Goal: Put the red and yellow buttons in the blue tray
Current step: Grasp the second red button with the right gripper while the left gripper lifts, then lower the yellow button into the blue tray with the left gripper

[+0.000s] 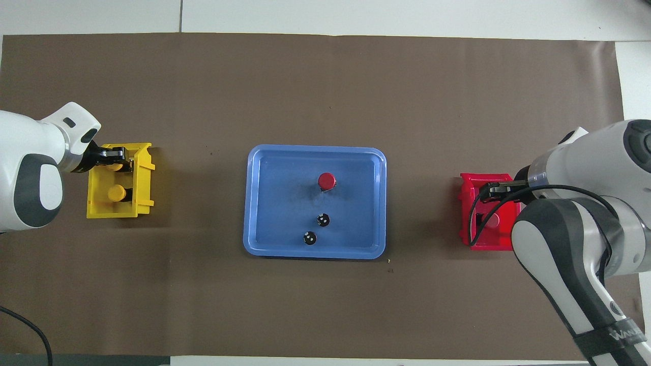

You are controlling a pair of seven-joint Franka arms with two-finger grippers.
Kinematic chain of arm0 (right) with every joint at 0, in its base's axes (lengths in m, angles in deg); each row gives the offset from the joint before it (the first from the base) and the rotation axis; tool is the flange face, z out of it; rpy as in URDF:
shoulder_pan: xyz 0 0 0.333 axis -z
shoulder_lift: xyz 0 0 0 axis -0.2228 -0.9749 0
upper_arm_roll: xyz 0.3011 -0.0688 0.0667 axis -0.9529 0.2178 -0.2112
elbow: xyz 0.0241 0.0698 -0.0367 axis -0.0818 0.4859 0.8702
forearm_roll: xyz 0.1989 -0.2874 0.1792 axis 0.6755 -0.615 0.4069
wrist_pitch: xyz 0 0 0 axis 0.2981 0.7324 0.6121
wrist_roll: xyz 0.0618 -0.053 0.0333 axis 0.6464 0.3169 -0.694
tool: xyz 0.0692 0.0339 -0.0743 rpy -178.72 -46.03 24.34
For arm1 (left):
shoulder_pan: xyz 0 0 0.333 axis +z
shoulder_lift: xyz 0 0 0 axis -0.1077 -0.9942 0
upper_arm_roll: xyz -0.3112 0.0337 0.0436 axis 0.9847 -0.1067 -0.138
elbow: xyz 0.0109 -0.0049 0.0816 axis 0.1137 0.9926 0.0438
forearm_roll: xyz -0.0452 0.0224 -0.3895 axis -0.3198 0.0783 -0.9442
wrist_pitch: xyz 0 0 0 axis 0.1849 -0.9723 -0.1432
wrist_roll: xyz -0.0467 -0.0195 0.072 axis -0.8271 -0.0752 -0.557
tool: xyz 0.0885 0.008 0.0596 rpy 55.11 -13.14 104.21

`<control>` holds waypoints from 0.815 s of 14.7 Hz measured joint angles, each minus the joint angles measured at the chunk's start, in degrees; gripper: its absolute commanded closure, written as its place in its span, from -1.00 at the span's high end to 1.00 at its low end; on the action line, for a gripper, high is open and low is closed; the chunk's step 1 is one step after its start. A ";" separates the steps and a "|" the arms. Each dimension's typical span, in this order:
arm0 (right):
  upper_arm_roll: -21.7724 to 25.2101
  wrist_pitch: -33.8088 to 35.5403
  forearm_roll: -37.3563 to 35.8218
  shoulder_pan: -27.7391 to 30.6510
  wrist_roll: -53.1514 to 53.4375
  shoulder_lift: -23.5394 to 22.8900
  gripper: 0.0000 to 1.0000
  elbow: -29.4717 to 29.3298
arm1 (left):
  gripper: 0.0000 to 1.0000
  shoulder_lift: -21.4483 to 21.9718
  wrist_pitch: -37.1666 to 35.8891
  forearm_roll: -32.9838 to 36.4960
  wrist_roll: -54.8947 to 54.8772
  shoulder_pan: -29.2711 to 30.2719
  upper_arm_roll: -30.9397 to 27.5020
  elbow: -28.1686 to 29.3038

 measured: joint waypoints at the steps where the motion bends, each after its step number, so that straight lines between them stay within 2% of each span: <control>1: 0.03 -1.04 0.00 0.32 -0.30 0.59 0.31 1.68 | -0.97 0.00 -3.57 0.00 0.00 0.00 -0.01 -2.07; 4: -0.15 -1.55 0.00 0.35 -0.34 1.74 0.31 3.68 | -0.97 0.19 -20.48 0.00 0.77 -0.09 0.11 -13.23; 6: -0.14 -3.31 0.00 0.47 -0.35 1.86 0.31 4.87 | -0.97 0.34 -26.41 -0.63 5.23 -1.44 0.70 -19.27; 8: -0.14 -6.19 0.00 0.73 -0.38 1.85 0.30 6.65 | -0.97 0.24 -25.35 -3.05 14.13 -7.59 1.13 -20.83; 12: -0.15 -8.30 0.00 0.76 -0.39 1.85 0.30 7.94 | -0.97 -2.19 -12.94 -3.42 32.84 -24.58 1.90 -17.29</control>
